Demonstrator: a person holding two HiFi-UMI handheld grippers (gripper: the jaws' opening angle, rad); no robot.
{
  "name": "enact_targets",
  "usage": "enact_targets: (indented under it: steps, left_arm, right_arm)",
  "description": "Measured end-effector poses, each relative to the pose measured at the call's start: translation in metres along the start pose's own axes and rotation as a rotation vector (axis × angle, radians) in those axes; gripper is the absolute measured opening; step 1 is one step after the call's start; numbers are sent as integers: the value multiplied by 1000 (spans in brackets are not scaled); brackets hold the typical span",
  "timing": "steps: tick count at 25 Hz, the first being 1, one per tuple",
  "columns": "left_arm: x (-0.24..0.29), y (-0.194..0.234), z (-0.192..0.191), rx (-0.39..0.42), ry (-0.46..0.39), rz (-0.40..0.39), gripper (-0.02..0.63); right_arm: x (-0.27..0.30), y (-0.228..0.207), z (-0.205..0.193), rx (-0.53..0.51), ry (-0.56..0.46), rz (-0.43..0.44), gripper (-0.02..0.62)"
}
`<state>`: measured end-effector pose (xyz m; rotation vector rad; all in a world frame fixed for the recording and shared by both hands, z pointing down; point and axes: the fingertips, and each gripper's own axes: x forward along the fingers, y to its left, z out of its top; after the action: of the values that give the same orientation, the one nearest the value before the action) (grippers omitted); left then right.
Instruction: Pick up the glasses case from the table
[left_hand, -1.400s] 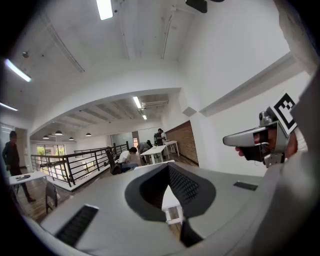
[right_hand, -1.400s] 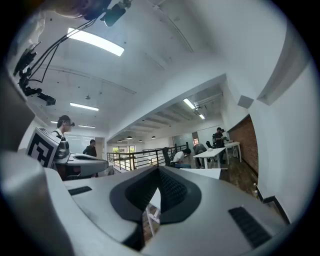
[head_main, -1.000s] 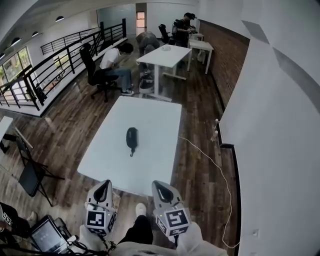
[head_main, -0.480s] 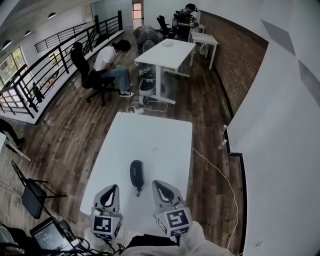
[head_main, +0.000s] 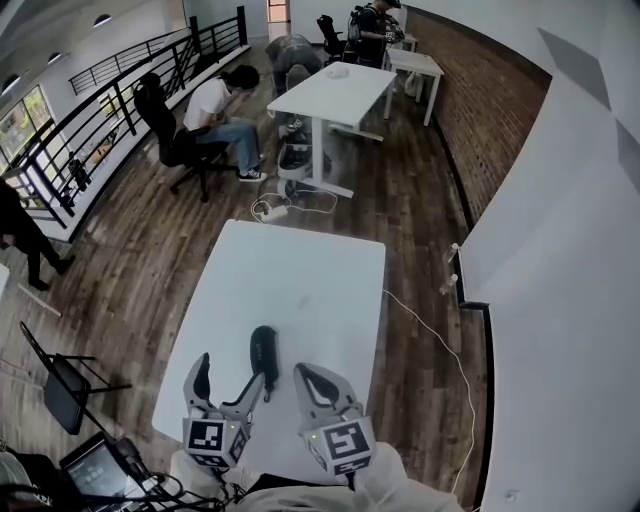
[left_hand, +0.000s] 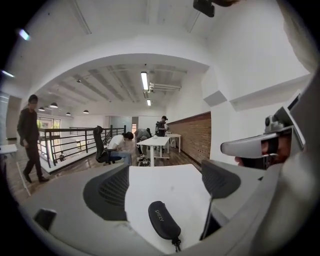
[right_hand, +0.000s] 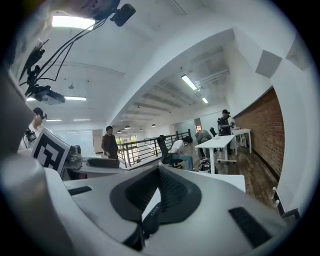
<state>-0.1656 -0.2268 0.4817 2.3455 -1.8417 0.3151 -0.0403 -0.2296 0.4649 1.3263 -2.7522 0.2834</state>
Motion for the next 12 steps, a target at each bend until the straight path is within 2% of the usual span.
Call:
enact_targets:
  steps: [3, 7, 12]
  left_arm:
    - [10, -9, -7, -8, 35, -25, 494]
    - [19, -19, -24, -1, 114, -42, 500]
    - [37, -13, -51, -42, 210, -5, 500]
  right_arm:
    - [0, -7, -5, 2, 14, 0, 8]
    - [-3, -17, -3, -1, 16, -5, 6]
    - [-10, -34, 2, -5, 13, -29, 6]
